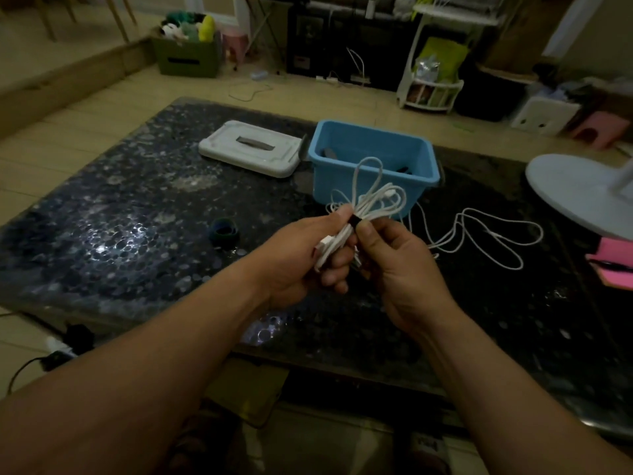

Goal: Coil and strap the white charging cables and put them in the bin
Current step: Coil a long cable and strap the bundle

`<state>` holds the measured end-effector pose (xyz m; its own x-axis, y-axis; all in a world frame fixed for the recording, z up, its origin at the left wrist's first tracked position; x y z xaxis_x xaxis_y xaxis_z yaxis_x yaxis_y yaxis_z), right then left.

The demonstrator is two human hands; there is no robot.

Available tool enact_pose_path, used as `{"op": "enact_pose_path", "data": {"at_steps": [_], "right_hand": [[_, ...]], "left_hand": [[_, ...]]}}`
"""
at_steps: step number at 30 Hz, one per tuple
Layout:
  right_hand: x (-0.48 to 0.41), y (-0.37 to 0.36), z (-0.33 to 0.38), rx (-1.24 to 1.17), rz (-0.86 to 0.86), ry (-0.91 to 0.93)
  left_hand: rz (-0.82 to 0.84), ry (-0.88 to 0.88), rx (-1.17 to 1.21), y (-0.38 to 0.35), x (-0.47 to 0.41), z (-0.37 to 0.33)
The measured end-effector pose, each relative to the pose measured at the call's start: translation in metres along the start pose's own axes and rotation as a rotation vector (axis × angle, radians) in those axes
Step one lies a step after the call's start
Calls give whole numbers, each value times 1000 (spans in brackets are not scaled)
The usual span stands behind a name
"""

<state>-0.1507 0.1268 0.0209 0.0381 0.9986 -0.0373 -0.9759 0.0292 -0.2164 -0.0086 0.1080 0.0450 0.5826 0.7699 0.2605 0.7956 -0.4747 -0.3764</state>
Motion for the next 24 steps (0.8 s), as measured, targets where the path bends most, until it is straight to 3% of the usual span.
{"op": "enact_pose_path", "data": {"at_steps": [3, 6, 8, 10, 12, 17, 24], "right_hand": [[4, -1, 0, -22, 46, -56], [6, -3, 4, -23, -35, -64], [4, -3, 5, -3, -72, -40], [0, 2, 6, 142, -103, 12], [-2, 6, 6, 262, -153, 34], [-1, 4, 2, 119, -185, -58], [-4, 8, 7, 76, -88, -4]], "left_hand": [[36, 66, -39, 1, 2, -1], [-74, 103, -168, 2, -2, 1], [-207, 21, -282, 3, -6, -1], [-336, -100, -571, 4, -8, -5], [-330, -148, -694, 0, -8, -1], [-327, -169, -574, -9, -6, 8], [-229, -201, -324, -3, -13, 5]]}}
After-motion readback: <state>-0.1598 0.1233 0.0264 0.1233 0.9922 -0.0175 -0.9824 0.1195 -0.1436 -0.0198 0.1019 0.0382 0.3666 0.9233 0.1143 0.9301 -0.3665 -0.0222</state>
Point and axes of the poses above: each hand's wrist, its own x-axis away from the middle knuckle, its own y-axis out of the back of the hand, z = x × y, the point moved 3 cm from there along -x, towards the middle knuckle, and after that the axes turned 3 degrees about y, right-handed, at the moved point
